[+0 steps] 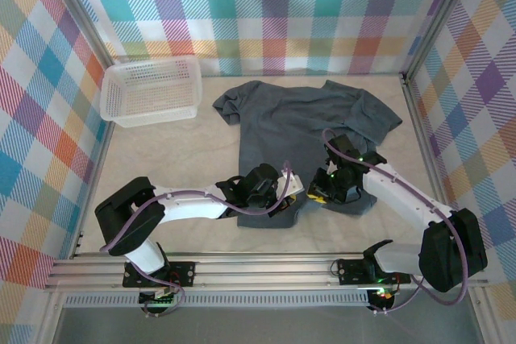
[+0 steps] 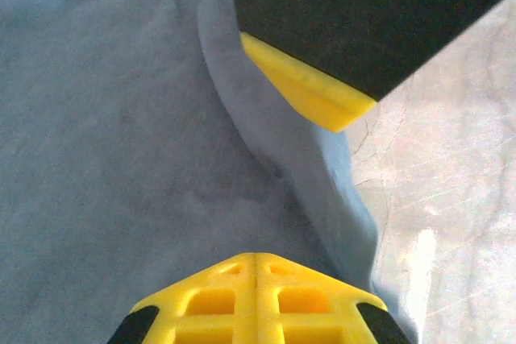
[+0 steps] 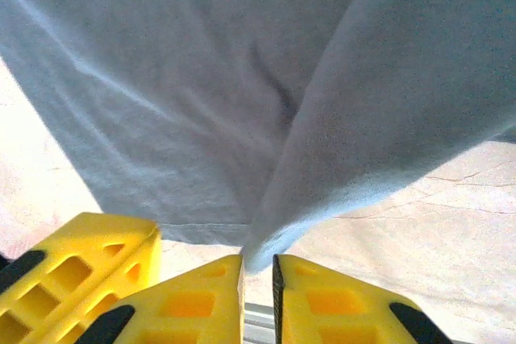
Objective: Fold the inside-out t-shirt
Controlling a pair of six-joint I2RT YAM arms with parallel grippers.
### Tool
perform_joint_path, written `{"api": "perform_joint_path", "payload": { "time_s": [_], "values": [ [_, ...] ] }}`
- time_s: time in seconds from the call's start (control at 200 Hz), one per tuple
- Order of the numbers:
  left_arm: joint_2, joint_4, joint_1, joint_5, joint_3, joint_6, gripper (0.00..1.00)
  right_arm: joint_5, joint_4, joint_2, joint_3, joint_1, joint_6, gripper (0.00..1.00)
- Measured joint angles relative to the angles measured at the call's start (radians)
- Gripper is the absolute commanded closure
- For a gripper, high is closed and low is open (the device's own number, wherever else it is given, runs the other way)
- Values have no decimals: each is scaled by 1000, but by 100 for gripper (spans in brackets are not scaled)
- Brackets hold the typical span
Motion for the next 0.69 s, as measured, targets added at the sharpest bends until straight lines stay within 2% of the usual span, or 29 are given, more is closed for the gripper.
{"api": "perform_joint_path", "payload": {
  "time_s": [0.03, 0.06, 0.085, 0.115, 0.145, 0.175, 0.215, 0.41, 0.55, 0.62, 0.695],
  "values": [
    [0, 3, 0, 5, 0, -7, 75, 5, -1, -2, -8, 0, 0, 90],
    [2, 8, 0, 13, 0, -14, 47, 12, -1, -5, -16, 0, -1, 91],
    [5, 16, 0, 22, 0, -23, 33, 15, -1, -7, -22, 0, -2, 90],
    [12, 26, 0, 35, 0, -32, 22, 21, -2, -10, -29, 0, -2, 89],
    [19, 36, 0, 45, 0, -43, 17, 27, -3, -13, -34, -1, -2, 84],
    [30, 47, 0, 55, 0, -55, 15, 37, -5, -17, -39, -1, -3, 75],
    [45, 59, 0, 64, 0, -69, 14, 57, -5, -27, -46, -1, 9, 72],
    [84, 84, 0, 72, 0, -109, 14, 91, 3, -115, -140, -53, 66, 68],
    [84, 107, 0, 79, 0, -125, 14, 86, 34, -121, -222, -83, 117, 65],
    [84, 113, 0, 79, 0, -127, 14, 77, 50, -126, -269, -141, 136, 65],
    [84, 114, 0, 79, 0, -128, 14, 77, 52, -143, -305, -246, 153, 63]
  ]
}}
